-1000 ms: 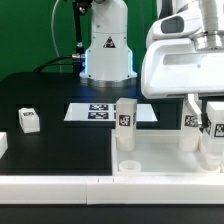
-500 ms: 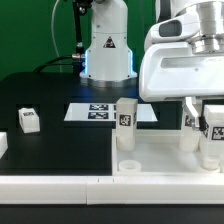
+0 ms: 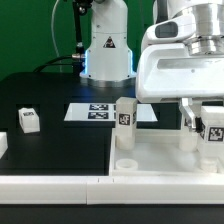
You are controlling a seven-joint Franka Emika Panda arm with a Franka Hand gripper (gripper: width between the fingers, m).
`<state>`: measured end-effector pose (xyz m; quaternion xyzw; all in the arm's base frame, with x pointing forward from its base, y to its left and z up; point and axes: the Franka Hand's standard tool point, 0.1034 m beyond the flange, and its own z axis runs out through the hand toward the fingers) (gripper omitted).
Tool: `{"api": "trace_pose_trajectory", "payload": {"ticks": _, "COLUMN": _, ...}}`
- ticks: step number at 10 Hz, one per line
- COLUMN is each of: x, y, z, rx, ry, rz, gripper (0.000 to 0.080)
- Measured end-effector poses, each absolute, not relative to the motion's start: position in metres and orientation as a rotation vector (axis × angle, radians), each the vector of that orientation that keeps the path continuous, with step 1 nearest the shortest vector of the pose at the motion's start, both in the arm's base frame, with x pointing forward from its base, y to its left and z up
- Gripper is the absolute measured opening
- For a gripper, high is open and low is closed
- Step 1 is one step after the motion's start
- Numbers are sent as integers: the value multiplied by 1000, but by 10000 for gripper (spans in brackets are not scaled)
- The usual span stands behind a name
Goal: Assemble square table
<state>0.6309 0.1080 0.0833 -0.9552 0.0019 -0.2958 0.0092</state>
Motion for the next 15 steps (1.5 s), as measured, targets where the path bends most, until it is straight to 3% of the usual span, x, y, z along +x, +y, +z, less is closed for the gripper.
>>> {"api": "trace_pose_trajectory", "payload": {"ticks": 6, "x": 626, "y": 108, "z": 85, "rx": -2986, "ry": 5, "rz": -910, "gripper": 284}}
{"api": "trace_pose_trajectory", "payload": {"ticks": 12, "x": 621, "y": 104, "z": 68, "rx": -3006, "ry": 5, "rz": -880, "gripper": 284}}
{"api": "trace_pose_trajectory", "payload": {"ticks": 15, "x": 624, "y": 109, "z": 68, "rx": -3001, "ry": 0, "rz": -886, "gripper": 284}}
